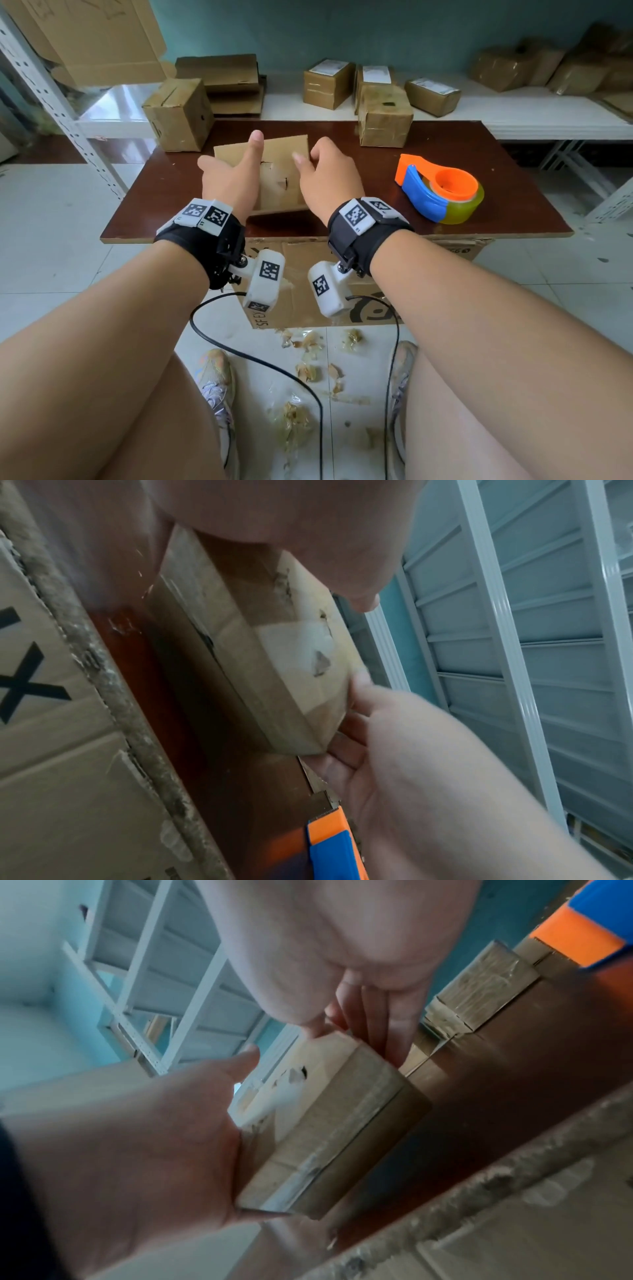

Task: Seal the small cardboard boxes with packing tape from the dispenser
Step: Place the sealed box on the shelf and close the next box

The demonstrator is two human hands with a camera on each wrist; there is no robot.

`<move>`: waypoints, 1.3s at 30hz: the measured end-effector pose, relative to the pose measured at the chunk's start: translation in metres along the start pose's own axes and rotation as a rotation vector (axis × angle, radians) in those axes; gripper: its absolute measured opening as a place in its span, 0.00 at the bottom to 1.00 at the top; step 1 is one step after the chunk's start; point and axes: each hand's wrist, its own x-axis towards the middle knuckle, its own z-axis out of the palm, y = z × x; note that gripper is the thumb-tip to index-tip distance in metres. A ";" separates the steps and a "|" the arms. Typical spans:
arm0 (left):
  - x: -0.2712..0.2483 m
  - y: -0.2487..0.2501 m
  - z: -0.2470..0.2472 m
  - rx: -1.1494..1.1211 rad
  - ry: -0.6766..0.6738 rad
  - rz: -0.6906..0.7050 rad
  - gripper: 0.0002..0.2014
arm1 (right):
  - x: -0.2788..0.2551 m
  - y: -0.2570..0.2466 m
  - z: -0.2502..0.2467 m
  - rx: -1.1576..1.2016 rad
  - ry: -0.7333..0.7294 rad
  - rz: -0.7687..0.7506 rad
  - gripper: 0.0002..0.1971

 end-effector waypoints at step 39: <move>0.002 -0.018 0.003 0.107 -0.104 0.319 0.31 | 0.008 0.037 -0.026 0.061 -0.030 0.059 0.44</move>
